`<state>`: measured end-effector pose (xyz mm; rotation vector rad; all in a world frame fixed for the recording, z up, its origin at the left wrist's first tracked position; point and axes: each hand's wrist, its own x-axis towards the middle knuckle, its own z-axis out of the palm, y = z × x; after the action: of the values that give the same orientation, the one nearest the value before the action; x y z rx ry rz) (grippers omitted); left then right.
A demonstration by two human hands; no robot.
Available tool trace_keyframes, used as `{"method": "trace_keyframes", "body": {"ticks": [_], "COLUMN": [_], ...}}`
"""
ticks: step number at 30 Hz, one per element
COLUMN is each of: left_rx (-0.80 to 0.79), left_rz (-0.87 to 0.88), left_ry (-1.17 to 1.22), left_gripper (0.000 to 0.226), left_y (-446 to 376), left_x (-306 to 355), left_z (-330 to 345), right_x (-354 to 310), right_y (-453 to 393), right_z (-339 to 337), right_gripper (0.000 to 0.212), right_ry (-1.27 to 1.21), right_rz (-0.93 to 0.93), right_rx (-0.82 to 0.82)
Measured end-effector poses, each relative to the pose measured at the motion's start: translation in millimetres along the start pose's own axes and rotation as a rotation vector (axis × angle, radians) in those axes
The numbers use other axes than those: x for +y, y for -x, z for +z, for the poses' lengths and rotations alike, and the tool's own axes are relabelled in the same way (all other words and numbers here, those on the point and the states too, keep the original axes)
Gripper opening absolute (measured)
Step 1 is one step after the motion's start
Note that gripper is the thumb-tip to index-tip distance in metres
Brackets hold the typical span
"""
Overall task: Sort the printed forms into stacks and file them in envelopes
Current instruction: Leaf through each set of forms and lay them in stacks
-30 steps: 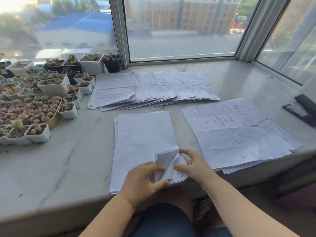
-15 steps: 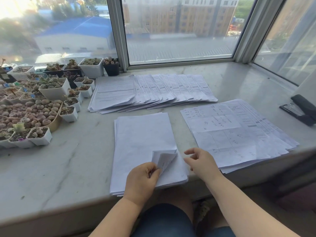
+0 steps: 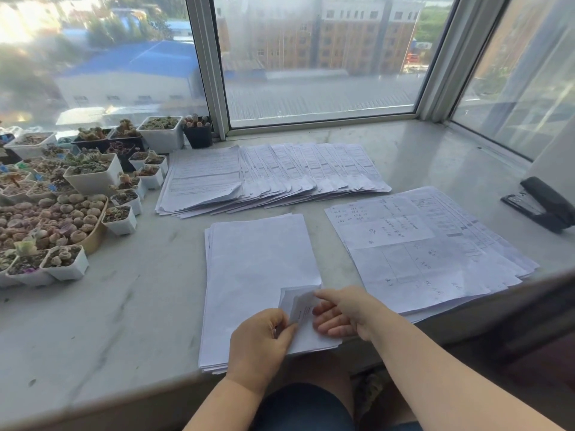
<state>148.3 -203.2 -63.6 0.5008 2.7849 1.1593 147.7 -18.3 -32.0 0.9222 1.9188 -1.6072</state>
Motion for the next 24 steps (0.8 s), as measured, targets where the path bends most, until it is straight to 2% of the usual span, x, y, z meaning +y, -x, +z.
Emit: {"method": "trace_keyframes", "body": {"ticks": [3, 9, 16, 19, 21, 22, 23, 24], "left_rx": [0.005, 0.044, 0.112, 0.131, 0.083, 0.037, -0.005, -0.051], "left_rz": [0.039, 0.112, 0.13, 0.128, 0.126, 0.124, 0.133, 0.135], "left_ry": [-0.054, 0.034, 0.037, 0.033, 0.038, 0.051, 0.059, 0.059], "left_gripper": [0.043, 0.034, 0.028, 0.006, 0.052, 0.063, 0.06, 0.049], "left_y": [-0.3, 2.2, 5.5, 6.0, 7.9, 8.6, 8.8, 8.6], "left_x": [0.4, -4.1, -9.3, -7.3, -7.7, -7.2, -6.3, -4.3], "left_z": [0.8, 0.7, 3.9, 2.1, 0.3, -2.4, -4.4, -7.3], "right_x": [-0.3, 2.2, 10.6, 12.1, 7.3, 3.5, -1.5, -7.5], "right_y": [-2.7, -5.4, -5.8, -7.0, -6.1, -6.3, -6.4, -5.6], "right_z": [-1.1, -9.0, -24.5, -24.2, -19.9, -17.3, -15.0, -11.9], "right_gripper": [0.04, 0.012, 0.017, 0.016, 0.021, 0.032, 0.043, 0.05], "right_ry": [-0.007, 0.054, 0.045, 0.055, 0.032, -0.012, -0.062, -0.086], "right_rz": [0.023, -0.018, -0.031, -0.033, -0.028, -0.011, 0.016, 0.038], "right_rx": [-0.019, -0.064, -0.177, -0.172, -0.166, -0.167, -0.175, -0.187]}}
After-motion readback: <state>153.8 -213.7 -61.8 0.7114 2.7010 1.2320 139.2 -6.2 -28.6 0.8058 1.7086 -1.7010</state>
